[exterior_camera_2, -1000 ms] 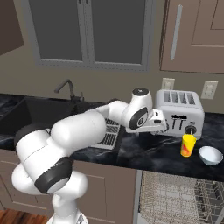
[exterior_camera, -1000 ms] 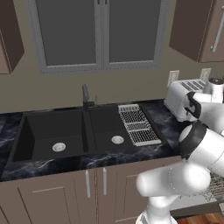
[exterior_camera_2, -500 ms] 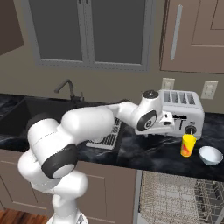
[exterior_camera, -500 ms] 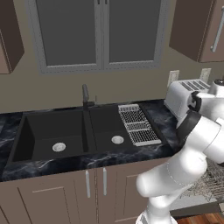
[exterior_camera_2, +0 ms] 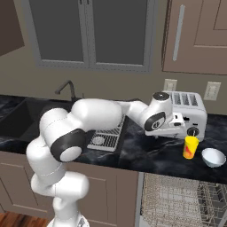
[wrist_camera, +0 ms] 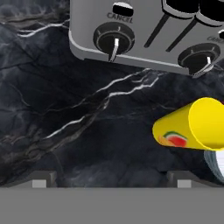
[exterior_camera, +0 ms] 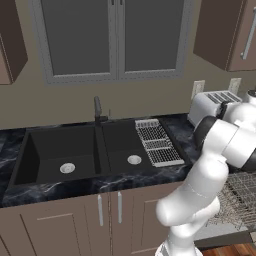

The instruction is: Pick up the cup and bowl from the counter, place them in the dishwasher, and close the dishwasher door.

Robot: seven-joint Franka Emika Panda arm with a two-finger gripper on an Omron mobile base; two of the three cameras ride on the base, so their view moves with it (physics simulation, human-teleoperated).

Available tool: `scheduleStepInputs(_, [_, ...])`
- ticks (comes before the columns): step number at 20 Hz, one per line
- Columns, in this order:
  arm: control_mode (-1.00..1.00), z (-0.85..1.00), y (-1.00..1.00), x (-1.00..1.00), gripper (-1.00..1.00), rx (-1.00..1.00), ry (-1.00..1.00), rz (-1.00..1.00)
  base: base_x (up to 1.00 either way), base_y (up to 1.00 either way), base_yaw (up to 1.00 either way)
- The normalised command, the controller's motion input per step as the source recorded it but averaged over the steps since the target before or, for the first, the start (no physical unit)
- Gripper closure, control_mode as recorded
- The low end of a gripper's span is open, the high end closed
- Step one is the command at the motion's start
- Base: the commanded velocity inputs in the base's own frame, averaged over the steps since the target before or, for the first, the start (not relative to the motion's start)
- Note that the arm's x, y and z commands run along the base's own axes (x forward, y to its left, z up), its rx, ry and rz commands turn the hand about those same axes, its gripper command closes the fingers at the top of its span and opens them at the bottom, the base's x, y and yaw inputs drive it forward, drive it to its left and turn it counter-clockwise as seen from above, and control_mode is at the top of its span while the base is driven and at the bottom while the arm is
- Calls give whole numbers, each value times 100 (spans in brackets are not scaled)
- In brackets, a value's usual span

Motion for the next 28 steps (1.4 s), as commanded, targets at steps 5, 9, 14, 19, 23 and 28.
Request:
scheduleStepInputs(5, [-100,-4,-32,22,-100,0,0,0,0,0,0])
scheduleStepInputs(9, [-100,-8,-35,15,-100,0,0,0,0,0,0])
scheduleStepInputs(14, [-100,-10,-34,5,-100,0,0,0,0,0,0])
scheduleStepInputs(19, [-100,-11,-28,2,-100,0,0,0,0,0,0])
scheduleStepInputs(23, [-100,-16,-18,11,-100,0,0,0,0,0,0])
scheduleStepInputs(28, [-100,-18,-5,19,-100,0,0,0,0,0,0])
